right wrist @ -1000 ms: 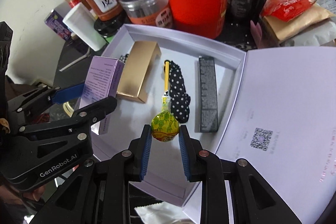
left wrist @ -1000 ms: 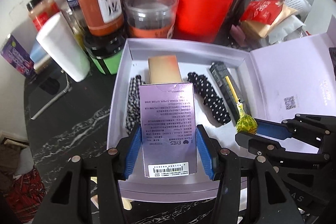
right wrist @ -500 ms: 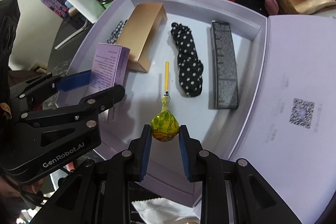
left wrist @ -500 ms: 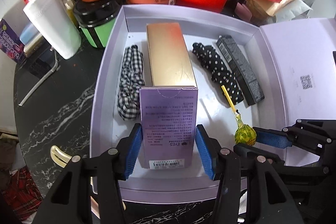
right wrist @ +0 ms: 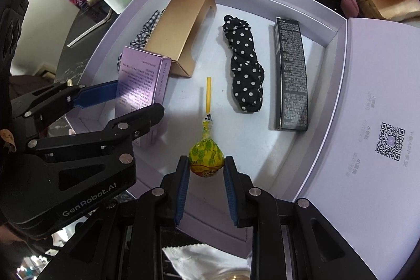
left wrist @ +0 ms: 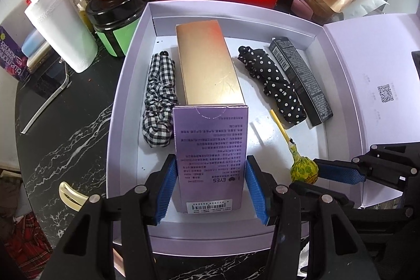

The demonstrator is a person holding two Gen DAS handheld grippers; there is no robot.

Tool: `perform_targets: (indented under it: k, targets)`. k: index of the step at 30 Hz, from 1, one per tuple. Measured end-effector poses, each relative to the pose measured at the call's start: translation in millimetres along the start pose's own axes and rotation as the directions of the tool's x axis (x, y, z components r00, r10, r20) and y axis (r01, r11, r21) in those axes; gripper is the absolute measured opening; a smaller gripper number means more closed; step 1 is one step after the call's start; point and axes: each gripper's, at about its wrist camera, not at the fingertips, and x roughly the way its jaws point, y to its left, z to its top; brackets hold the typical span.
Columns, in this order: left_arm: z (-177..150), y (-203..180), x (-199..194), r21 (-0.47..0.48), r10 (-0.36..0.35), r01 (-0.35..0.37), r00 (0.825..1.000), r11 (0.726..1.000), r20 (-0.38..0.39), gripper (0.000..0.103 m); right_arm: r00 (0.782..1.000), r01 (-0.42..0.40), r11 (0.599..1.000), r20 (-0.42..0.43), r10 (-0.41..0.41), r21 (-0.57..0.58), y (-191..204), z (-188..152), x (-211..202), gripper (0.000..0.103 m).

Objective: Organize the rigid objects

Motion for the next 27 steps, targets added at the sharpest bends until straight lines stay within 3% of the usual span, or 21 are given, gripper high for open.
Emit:
perform_targets:
  k: [12,17,27]
  targets:
    - [1.7,6.3,8.1,-0.019,-0.024,0.024,0.999,1.000,-0.032,0.051,0.999,0.024,1.000,-0.021,-0.024,-0.011,7.9,5.5,8.9,0.027]
    - [2.5,10.8,6.3,-0.040,-0.009,0.007,0.999,0.999,-0.053,0.051,0.999,0.035,0.999,-0.013,-0.036,-0.012,12.2,7.3,7.5,0.039]
    - [-4.3,23.3,-13.0,-0.080,-0.012,0.009,0.999,0.997,-0.037,0.052,0.999,0.042,0.999,0.014,-0.042,-0.003,12.0,8.7,-7.9,0.040]
